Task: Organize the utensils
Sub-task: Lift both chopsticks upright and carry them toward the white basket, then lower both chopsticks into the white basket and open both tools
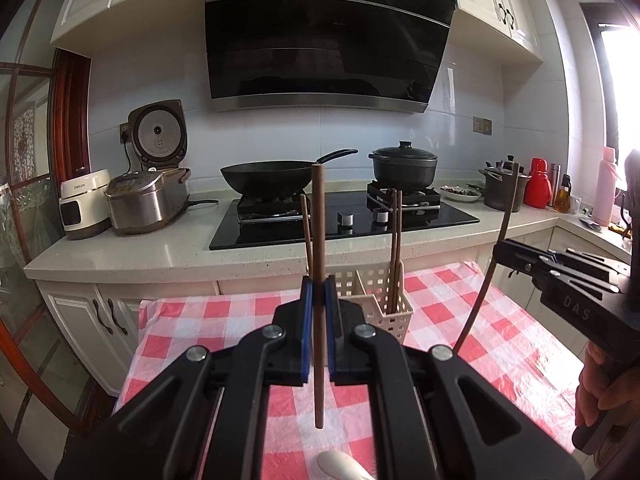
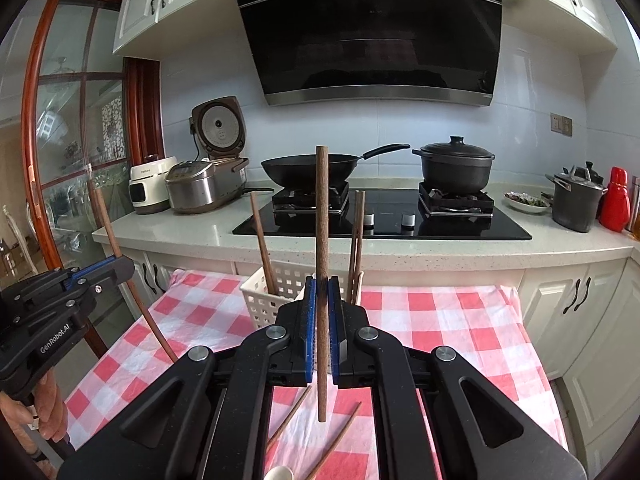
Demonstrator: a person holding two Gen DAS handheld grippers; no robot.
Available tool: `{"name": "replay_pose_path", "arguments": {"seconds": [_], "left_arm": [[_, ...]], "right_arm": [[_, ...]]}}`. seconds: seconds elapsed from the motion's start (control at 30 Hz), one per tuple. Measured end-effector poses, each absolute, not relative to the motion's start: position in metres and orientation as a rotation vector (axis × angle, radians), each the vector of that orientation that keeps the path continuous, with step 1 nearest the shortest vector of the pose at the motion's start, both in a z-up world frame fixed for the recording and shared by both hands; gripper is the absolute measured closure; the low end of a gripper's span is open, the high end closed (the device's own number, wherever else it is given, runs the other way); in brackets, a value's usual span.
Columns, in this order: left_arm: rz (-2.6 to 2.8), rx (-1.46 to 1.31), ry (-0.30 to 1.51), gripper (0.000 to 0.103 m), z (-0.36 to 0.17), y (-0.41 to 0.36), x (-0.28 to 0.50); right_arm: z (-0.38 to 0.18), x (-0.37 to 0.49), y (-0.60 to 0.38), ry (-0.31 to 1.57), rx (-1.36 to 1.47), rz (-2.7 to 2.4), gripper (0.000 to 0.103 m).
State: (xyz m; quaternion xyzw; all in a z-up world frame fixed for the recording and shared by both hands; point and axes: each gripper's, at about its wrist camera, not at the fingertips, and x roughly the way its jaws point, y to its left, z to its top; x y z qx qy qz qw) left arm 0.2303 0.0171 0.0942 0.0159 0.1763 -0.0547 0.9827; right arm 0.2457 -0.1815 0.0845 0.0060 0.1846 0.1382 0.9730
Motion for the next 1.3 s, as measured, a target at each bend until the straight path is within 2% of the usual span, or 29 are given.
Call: {"name": "replay_pose_path", "arguments": {"seconds": [0.53, 0.83, 1.1, 1.3], "left_arm": [[-0.068, -0.002, 0.282, 0.097, 0.161, 0.004, 0.328], [-0.063, -0.064, 0.321, 0.097, 0.149, 0.006, 0.385], [-0.067, -0.053, 0.304, 0.097, 0.168, 0.004, 0.384], [-0.057, -0.082, 0.267, 0.097, 0.165, 0.005, 0.396]], "right_arm": [[0.111, 0.329, -0.179, 0.319, 0.060, 0.259, 0.097], [0.112, 0.364, -0.173, 0.328, 0.070, 0.277, 0.098], [0.134, 0.367, -0.172, 0.289, 0.048, 0.283, 0.097], [0.111, 0.379, -0.164, 0.321, 0.030, 0.274, 0.097]]}}
